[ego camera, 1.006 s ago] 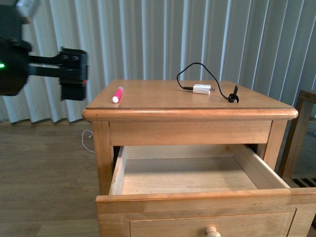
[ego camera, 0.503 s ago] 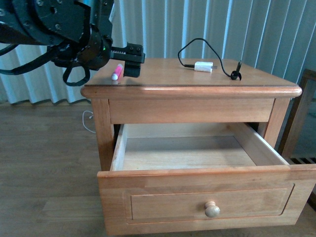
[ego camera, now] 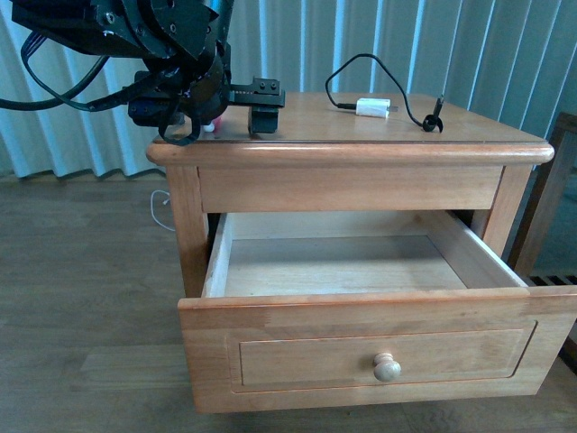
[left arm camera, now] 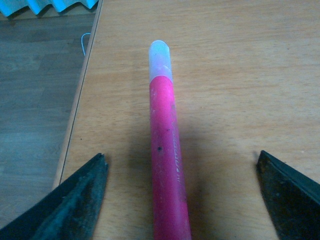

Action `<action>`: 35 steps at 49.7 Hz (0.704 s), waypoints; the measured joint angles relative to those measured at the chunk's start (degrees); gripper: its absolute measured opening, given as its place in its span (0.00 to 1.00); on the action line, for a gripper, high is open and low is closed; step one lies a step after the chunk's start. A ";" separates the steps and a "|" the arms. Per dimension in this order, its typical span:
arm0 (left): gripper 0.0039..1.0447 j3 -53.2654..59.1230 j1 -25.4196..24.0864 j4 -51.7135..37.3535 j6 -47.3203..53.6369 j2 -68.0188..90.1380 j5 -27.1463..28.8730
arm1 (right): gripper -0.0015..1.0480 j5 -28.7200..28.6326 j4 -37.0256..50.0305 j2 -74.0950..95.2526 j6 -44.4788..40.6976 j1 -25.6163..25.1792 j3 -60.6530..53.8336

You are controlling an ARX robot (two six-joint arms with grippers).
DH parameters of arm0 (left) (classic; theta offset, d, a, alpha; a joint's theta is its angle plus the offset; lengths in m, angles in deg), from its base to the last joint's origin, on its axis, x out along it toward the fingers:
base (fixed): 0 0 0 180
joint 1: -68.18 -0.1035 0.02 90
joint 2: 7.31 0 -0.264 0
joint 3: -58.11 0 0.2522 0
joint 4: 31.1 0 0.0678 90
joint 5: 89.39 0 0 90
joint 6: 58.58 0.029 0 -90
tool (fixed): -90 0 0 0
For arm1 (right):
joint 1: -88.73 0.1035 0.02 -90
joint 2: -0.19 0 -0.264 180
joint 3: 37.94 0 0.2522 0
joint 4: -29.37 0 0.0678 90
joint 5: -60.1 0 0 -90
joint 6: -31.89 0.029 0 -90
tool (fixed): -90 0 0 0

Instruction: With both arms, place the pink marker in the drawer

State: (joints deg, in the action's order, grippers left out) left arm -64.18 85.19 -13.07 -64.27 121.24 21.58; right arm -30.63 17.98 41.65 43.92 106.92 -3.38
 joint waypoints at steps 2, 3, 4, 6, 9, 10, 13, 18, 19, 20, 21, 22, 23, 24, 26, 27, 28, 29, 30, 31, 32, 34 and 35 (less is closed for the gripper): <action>0.74 0.28 0.00 0.00 0.00 -0.17 -0.02 | 0.92 0.00 0.00 0.00 0.00 0.00 0.00; 0.71 0.52 0.00 0.00 0.00 -0.35 -0.02 | 0.92 0.00 0.00 0.00 0.00 0.00 0.00; 0.70 0.57 0.00 0.00 0.00 -0.37 -0.02 | 0.92 0.00 0.00 0.00 0.00 0.00 0.00; 0.62 1.07 -0.04 0.11 0.02 -0.72 -0.02 | 0.92 0.00 0.00 0.00 0.00 0.00 0.00; 0.54 1.81 -0.15 0.09 0.04 -1.25 -0.07 | 0.92 0.00 0.00 0.00 0.00 0.00 0.00; 0.49 2.25 -0.26 0.09 0.09 -1.53 -0.11 | 0.92 0.00 0.00 0.00 0.00 0.00 0.00; 0.37 3.26 -0.57 0.09 0.20 -2.29 -0.11 | 0.92 0.00 0.00 0.00 0.00 0.00 0.00; 0.17 5.01 -1.22 -0.09 0.52 -3.65 -0.94 | 0.92 0.00 0.00 0.00 0.00 0.00 0.00; 0.15 5.60 -1.33 -0.44 0.55 -4.15 -1.57 | 0.92 0.00 0.00 0.00 0.00 0.00 0.00; 0.14 6.08 -1.42 -0.79 0.63 -4.48 -1.90 | 0.92 0.00 0.00 0.00 0.00 0.00 0.00; 0.14 6.64 -1.46 -1.22 0.72 -4.87 -2.40 | 0.92 0.00 0.00 0.00 0.00 0.00 0.00; 0.14 6.97 -1.49 -1.51 0.85 -5.09 -2.73 | 0.92 0.00 0.00 0.00 0.00 0.00 0.00; 0.14 7.50 -1.49 -1.97 1.05 -5.38 -3.13 | 0.92 0.00 0.00 0.00 0.00 0.00 0.00; 0.14 8.31 -1.49 -2.78 1.18 -5.79 -3.82 | 0.92 0.00 0.00 0.00 0.00 0.00 0.00; 0.14 9.68 -1.49 -4.26 1.60 -6.51 -4.94 | 0.92 0.00 0.00 0.00 0.00 0.00 0.00; 0.14 10.88 -1.51 -5.62 2.32 -7.23 -6.60 | 0.92 0.00 0.00 0.00 0.00 0.00 0.00; 0.14 11.19 -1.53 -5.95 2.32 -7.37 -6.95 | 0.92 0.00 0.00 0.00 0.00 0.00 0.00; 0.14 12.20 -1.53 -7.13 2.86 -7.85 -8.24 | 0.92 0.00 0.00 0.00 0.00 0.00 0.00; 0.14 13.22 -1.53 -8.24 3.56 -8.41 -9.53 | 0.92 0.00 0.00 0.00 0.00 0.00 0.00; 0.14 13.97 -1.53 -9.03 4.09 -8.83 -10.54 | 0.92 0.00 0.00 0.00 0.00 0.00 0.00; 0.14 14.73 -1.51 -9.77 4.44 -9.29 -11.17 | 0.92 0.00 0.00 0.00 0.00 0.00 0.00; 0.14 16.48 -1.42 -11.58 5.90 -10.34 -13.94 | 0.92 0.00 0.00 0.00 0.00 0.00 0.00; 0.14 17.38 -1.31 -12.46 6.64 -11.06 -15.39 | 0.92 0.00 0.00 0.00 0.00 0.00 0.00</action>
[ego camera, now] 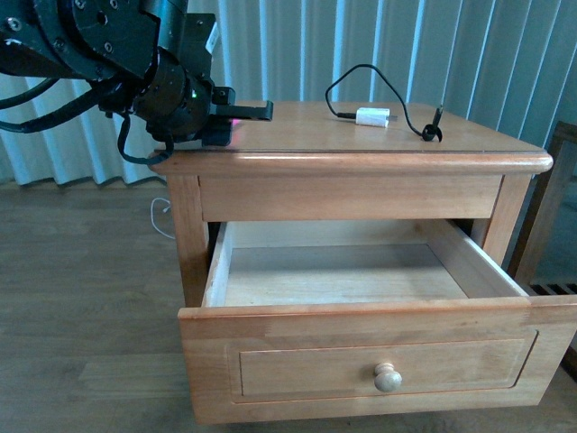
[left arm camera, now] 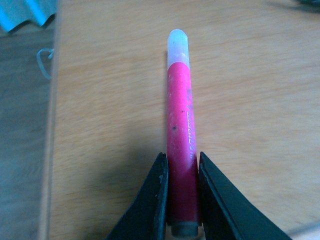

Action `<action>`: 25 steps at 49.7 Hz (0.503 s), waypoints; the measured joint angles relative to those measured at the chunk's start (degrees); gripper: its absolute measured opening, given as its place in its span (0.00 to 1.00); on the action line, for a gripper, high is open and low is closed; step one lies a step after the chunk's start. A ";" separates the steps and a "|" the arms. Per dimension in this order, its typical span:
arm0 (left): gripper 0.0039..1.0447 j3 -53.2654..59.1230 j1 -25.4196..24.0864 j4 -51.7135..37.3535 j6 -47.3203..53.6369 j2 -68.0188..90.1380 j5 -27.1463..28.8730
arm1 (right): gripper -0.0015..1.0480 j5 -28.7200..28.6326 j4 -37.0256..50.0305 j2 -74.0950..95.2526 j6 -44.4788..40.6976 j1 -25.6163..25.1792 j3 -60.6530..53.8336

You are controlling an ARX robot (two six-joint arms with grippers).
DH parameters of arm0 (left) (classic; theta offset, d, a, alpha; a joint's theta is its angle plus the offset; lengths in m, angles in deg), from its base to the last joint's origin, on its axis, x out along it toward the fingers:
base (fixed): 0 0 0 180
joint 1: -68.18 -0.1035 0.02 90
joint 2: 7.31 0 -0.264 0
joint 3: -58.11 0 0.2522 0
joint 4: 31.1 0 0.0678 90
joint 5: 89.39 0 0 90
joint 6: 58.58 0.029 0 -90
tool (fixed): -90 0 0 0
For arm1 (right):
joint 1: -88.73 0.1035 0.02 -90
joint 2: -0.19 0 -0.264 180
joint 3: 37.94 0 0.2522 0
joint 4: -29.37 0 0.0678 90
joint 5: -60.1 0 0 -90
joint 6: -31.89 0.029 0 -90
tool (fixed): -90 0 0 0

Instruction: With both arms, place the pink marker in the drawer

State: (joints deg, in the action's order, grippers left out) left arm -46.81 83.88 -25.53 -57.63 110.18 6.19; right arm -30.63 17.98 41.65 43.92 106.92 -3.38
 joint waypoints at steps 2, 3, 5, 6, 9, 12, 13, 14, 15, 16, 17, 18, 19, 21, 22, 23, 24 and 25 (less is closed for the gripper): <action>0.14 1.33 0.20 -1.11 0.98 -1.20 -2.12 | 0.92 0.00 0.00 0.00 0.00 0.00 0.00; 0.14 2.21 0.33 -1.79 1.81 -2.10 -3.52 | 0.92 0.00 0.00 0.00 0.00 0.00 0.00; 0.14 3.43 0.57 -2.58 3.15 -3.50 -5.64 | 0.92 0.00 0.00 0.00 0.00 0.00 0.00; 0.14 3.96 0.70 -2.84 3.54 -4.22 -6.62 | 0.92 0.00 0.00 0.00 0.00 0.00 0.00; 0.14 5.86 1.25 -3.39 5.97 -7.23 -10.73 | 0.92 0.00 0.00 0.00 0.00 0.00 0.00; 0.14 7.82 1.84 -3.28 8.50 -10.47 -14.95 | 0.92 0.00 0.00 0.00 0.00 0.00 0.00; 0.14 8.66 2.16 -2.97 9.84 -11.93 -16.85 | 0.92 0.00 0.00 0.00 0.00 0.00 0.00; 0.14 9.20 2.36 -2.78 10.75 -12.81 -17.94 | 0.92 0.00 0.00 0.00 0.00 0.00 0.00; 0.14 9.94 2.71 -2.36 12.04 -13.99 -19.32 | 0.92 0.00 0.00 0.00 0.00 0.00 0.00; 0.14 10.73 3.08 -1.77 13.38 -15.06 -20.68 | 0.92 0.00 0.00 0.00 0.00 0.00 0.00; 0.14 11.26 3.30 -1.29 14.05 -15.63 -21.38 | 0.92 0.00 0.00 0.00 0.00 0.00 0.00; 0.14 11.78 3.50 -0.81 15.08 -16.09 -22.51 | 0.92 0.00 0.00 0.00 0.00 0.00 0.00; 0.14 12.00 3.61 -0.59 15.52 -16.24 -22.84 | 0.92 0.00 0.00 0.00 0.00 0.00 0.00; 0.14 12.90 4.04 0.44 17.00 -16.81 -23.91 | 0.92 0.00 0.00 0.00 0.00 0.00 0.00; 0.14 13.29 4.22 1.01 17.81 -17.00 -24.57 | 0.92 0.00 0.00 0.00 0.00 0.00 0.00; 0.14 13.64 4.37 1.60 18.91 -17.00 -25.00 | 0.92 0.00 0.00 0.00 0.00 0.00 0.00; 0.14 13.75 4.44 1.75 19.12 -17.00 -25.14 | 0.92 0.00 0.00 0.00 0.00 0.00 0.00; 0.14 14.08 4.63 2.32 19.93 -17.00 -25.35 | 0.92 0.00 0.00 0.00 0.00 0.00 0.00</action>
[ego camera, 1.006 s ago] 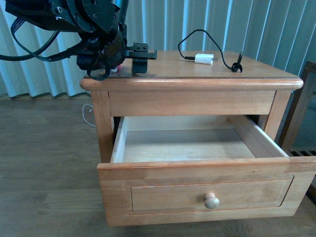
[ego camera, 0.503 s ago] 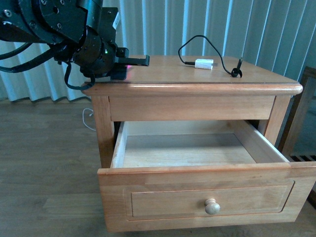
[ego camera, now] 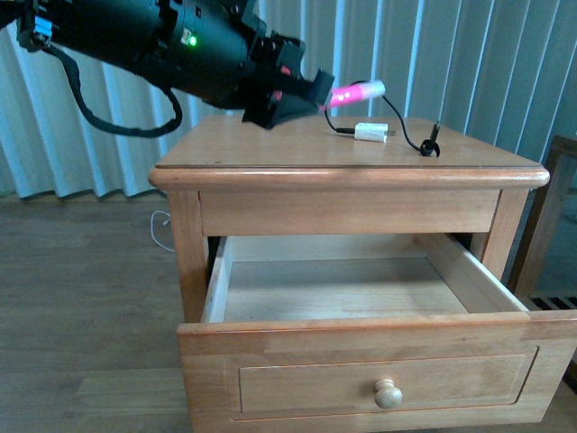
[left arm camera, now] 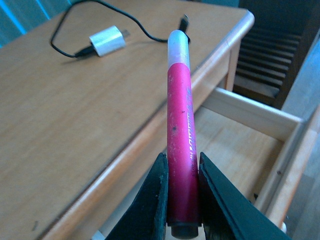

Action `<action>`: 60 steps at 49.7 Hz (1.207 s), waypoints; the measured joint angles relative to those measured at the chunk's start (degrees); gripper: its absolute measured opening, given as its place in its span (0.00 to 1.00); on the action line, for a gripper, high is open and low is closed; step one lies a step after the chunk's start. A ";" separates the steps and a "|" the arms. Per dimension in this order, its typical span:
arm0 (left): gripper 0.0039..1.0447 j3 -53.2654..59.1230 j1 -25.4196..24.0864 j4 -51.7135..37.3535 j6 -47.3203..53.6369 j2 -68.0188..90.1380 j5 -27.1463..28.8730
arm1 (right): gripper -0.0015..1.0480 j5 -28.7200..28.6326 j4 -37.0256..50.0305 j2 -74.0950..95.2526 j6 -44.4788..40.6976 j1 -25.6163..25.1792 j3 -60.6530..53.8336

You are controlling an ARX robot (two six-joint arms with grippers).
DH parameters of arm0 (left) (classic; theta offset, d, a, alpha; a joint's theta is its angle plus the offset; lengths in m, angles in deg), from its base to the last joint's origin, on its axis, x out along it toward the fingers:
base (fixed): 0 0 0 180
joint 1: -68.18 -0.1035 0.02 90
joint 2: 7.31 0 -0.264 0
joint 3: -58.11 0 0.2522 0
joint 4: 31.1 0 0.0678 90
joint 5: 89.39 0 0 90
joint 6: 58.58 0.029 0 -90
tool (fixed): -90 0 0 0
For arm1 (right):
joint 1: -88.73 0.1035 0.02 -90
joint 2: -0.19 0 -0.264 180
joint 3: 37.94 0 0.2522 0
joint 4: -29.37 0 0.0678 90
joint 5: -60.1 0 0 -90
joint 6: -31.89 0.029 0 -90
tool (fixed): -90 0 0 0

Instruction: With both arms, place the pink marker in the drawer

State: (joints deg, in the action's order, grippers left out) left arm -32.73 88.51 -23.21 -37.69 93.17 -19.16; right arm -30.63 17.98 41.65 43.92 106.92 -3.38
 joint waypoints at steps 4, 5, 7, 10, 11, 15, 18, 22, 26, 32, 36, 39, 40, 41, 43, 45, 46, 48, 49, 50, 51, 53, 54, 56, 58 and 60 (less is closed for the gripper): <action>0.14 1.25 0.42 1.81 2.67 0.09 -0.42 | 0.92 0.00 0.00 0.00 0.00 0.00 0.00; 0.14 1.51 0.55 2.16 3.30 0.17 -0.44 | 0.92 0.00 0.00 0.00 0.00 0.00 0.00; 0.14 1.81 0.79 2.51 4.13 0.42 -0.39 | 0.92 0.00 0.00 0.00 0.00 0.00 0.00; 0.14 1.97 1.20 2.56 6.03 1.18 0.37 | 0.92 0.00 0.00 0.00 0.00 0.00 0.00; 0.14 1.97 1.25 2.49 6.19 1.33 0.59 | 0.92 0.00 0.00 0.00 0.00 0.00 0.00; 0.14 1.97 1.75 1.75 7.63 3.74 1.97 | 0.92 0.00 0.00 0.00 0.00 0.00 0.00; 0.14 1.95 2.05 0.90 7.63 6.03 2.32 | 0.92 0.00 0.00 0.00 0.00 0.00 0.00; 0.14 1.75 2.47 0.17 7.63 9.05 3.52 | 0.92 0.00 0.00 0.00 0.00 0.00 0.00; 0.14 1.22 2.91 -0.57 7.63 11.93 4.44 | 0.92 0.00 0.00 0.00 0.00 0.00 0.00; 0.14 -0.26 3.39 -2.40 7.50 15.63 5.97 | 0.92 0.00 0.00 0.00 0.00 0.00 0.00; 0.14 -1.73 3.65 -3.26 7.34 17.81 6.84 | 0.92 0.00 0.00 0.00 0.00 0.00 0.00; 0.14 -2.93 3.85 -3.56 7.34 19.52 7.41 | 0.92 0.00 0.00 0.00 0.00 0.00 0.00; 0.14 -3.04 3.85 -3.56 7.32 19.78 7.41 | 0.92 0.00 0.00 0.00 0.00 0.00 0.00; 0.14 -3.26 3.91 -3.56 7.32 20.13 7.48 | 0.92 0.00 0.00 0.00 0.00 0.00 0.00; 0.14 -3.54 3.98 -3.56 7.32 20.72 7.45 | 0.92 0.00 0.00 0.00 0.00 0.00 0.00; 0.14 -3.74 4.07 -3.61 7.30 21.22 7.48 | 0.92 0.00 0.00 0.00 0.00 0.00 0.00; 0.14 -3.82 4.09 -3.76 7.28 21.53 7.50 | 0.92 0.00 0.00 0.00 0.00 0.00 0.00; 0.14 -3.85 4.15 -4.00 7.26 21.90 7.50 | 0.92 0.00 0.00 0.00 0.00 0.00 0.00; 0.14 -3.87 4.17 -4.11 7.23 22.16 7.48 | 0.92 0.00 0.00 0.00 0.00 0.00 0.00; 0.14 -3.87 4.20 -4.15 7.19 22.27 7.48 | 0.92 0.00 0.00 0.00 0.00 0.00 0.00; 0.14 -3.87 4.22 -4.26 7.15 22.47 7.48 | 0.92 0.00 0.00 0.00 0.00 0.00 0.00; 0.14 -3.89 4.26 -4.33 7.13 22.67 7.48 | 0.92 0.00 0.00 0.00 0.00 0.00 0.00; 0.16 -3.89 4.26 -4.39 6.95 22.82 7.50 | 0.92 0.00 0.00 0.00 0.00 0.00 0.00; 0.25 -3.89 4.28 -4.66 6.97 22.99 7.82 | 0.92 0.00 0.00 0.00 0.00 0.00 0.00; 0.34 -3.89 4.28 -4.92 6.97 23.02 7.87 | 0.92 0.00 0.00 0.00 0.00 0.00 0.00; 0.40 -3.87 4.31 -5.49 6.93 22.99 8.09 | 0.92 0.00 0.00 0.00 0.00 0.00 0.00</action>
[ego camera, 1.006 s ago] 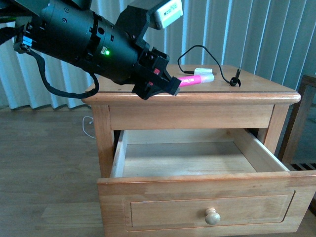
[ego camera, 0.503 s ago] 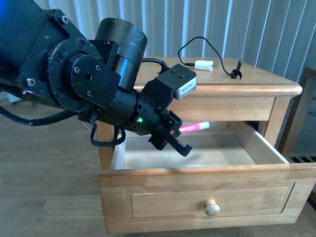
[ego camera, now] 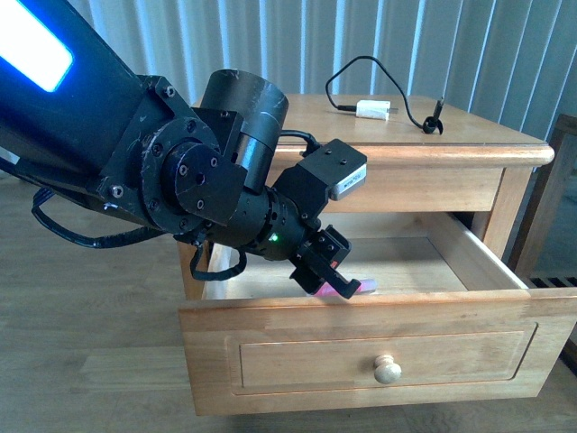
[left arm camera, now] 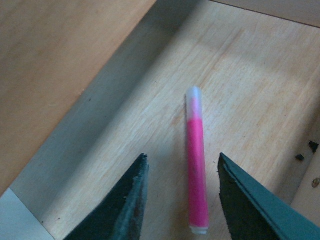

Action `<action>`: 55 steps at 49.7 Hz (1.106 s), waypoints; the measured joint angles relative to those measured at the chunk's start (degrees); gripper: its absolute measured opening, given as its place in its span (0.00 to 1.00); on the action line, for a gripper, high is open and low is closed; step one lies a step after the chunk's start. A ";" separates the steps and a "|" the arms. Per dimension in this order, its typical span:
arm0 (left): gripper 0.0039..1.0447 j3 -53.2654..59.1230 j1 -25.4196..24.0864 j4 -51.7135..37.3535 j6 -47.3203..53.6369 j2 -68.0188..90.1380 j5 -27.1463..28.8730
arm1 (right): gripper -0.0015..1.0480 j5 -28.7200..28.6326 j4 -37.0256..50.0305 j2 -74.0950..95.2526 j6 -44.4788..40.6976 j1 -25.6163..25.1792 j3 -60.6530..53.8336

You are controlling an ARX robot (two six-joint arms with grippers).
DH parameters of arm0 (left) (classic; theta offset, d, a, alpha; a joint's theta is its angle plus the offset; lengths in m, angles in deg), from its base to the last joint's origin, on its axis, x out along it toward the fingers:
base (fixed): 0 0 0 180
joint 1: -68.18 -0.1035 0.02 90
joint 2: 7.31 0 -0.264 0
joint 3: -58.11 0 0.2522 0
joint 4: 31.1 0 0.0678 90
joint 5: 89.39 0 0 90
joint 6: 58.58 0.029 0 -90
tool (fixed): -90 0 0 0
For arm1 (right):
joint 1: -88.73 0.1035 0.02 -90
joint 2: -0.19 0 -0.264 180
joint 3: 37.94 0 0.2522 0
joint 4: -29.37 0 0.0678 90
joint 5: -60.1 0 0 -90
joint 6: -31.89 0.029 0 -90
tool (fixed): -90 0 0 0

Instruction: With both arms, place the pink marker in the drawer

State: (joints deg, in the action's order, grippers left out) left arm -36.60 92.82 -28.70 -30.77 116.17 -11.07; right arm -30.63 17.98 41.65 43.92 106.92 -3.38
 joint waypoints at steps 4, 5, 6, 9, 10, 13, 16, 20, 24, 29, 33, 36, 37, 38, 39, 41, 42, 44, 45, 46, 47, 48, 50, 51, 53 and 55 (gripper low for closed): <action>0.53 0.26 0.13 -1.14 -0.42 -0.35 0.79 | 0.92 0.00 0.00 0.00 0.00 0.00 0.00; 0.55 0.48 0.13 -1.44 -0.55 -0.55 1.20 | 0.92 0.00 0.00 0.00 0.00 0.00 0.00; 0.58 0.72 0.13 -1.77 -0.68 -0.72 1.66 | 0.92 0.00 0.00 0.00 0.00 0.00 0.00; 0.66 1.84 0.22 -2.95 -1.05 -1.81 3.21 | 0.92 0.00 0.00 0.00 0.00 0.00 0.00; 0.70 2.45 0.24 -3.63 -1.31 -2.32 3.28 | 0.92 0.00 0.00 0.00 0.00 0.00 0.00; 0.77 3.96 0.24 -5.09 -2.19 -4.04 3.93 | 0.92 0.00 0.00 0.00 0.00 0.00 0.00; 0.85 5.64 0.22 -6.49 -2.45 -6.16 5.57 | 0.92 0.00 0.00 0.00 0.00 0.00 0.00; 0.96 8.87 0.20 -8.35 -3.04 -10.53 7.04 | 0.92 0.00 0.00 0.00 0.00 0.00 0.00; 0.94 11.78 0.09 -9.92 -3.72 -14.43 9.38 | 0.92 0.00 0.00 0.00 0.00 0.00 0.00; 0.95 19.93 -1.05 -13.16 -6.19 -25.00 16.65 | 0.92 0.00 0.00 0.00 0.00 0.00 0.00; 0.95 24.72 -2.49 -14.64 -8.15 -31.10 19.69 | 0.92 0.00 0.00 0.00 0.00 0.00 0.00; 0.95 30.49 -4.50 -15.96 -10.82 -38.97 22.43 | 0.92 0.00 0.00 0.00 0.00 0.00 0.00; 0.95 31.98 -5.03 -16.06 -11.45 -41.00 23.08 | 0.92 0.00 0.00 0.00 0.00 0.00 0.00; 0.95 34.12 -5.79 -16.04 -12.61 -44.24 23.71 | 0.92 0.00 0.00 0.00 0.00 0.00 0.00; 0.95 35.19 -6.16 -16.00 -13.20 -45.81 23.93 | 0.92 0.00 0.00 0.00 0.00 0.00 0.00; 0.95 37.70 -7.06 -15.56 -14.75 -49.57 24.65 | 0.92 0.00 0.00 0.00 0.00 0.00 0.00; 0.95 38.80 -7.43 -15.19 -15.43 -51.28 25.09 | 0.92 0.00 0.00 0.00 0.00 0.00 0.00; 0.95 41.97 -8.55 -13.88 -17.22 -55.95 25.29 | 0.92 0.00 0.00 0.00 0.00 0.00 0.00; 0.95 43.32 -9.07 -13.20 -18.10 -57.88 25.42 | 0.92 0.00 0.00 0.00 0.00 0.00 0.00; 0.95 44.33 -9.46 -12.68 -18.95 -59.36 25.70 | 0.92 0.00 0.00 0.00 0.00 0.00 0.00; 0.95 45.66 -9.94 -11.93 -19.54 -61.24 26.12 | 0.92 0.00 0.00 0.00 0.00 0.00 0.00; 0.95 46.95 -10.40 -11.17 -20.31 -63.08 26.49 | 0.92 0.00 0.00 0.00 0.00 0.00 0.00; 0.95 49.79 -11.17 -9.29 -22.01 -67.08 27.34 | 0.92 0.00 0.00 0.00 0.00 0.00 0.00; 0.95 50.73 -11.41 -8.59 -22.82 -68.46 27.80 | 0.92 0.00 0.00 0.00 0.00 0.00 0.00; 0.95 53.20 -12.00 -6.91 -24.28 -72.00 28.61 | 0.92 0.00 0.00 0.00 0.00 0.00 0.00; 0.95 55.04 -12.37 -5.84 -25.88 -74.64 29.11 | 0.92 0.00 0.00 0.00 0.00 0.00 0.00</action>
State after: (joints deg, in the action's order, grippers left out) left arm 18.44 80.45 -34.53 -56.64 41.52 18.04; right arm -30.63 17.98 41.65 43.92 106.92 -3.38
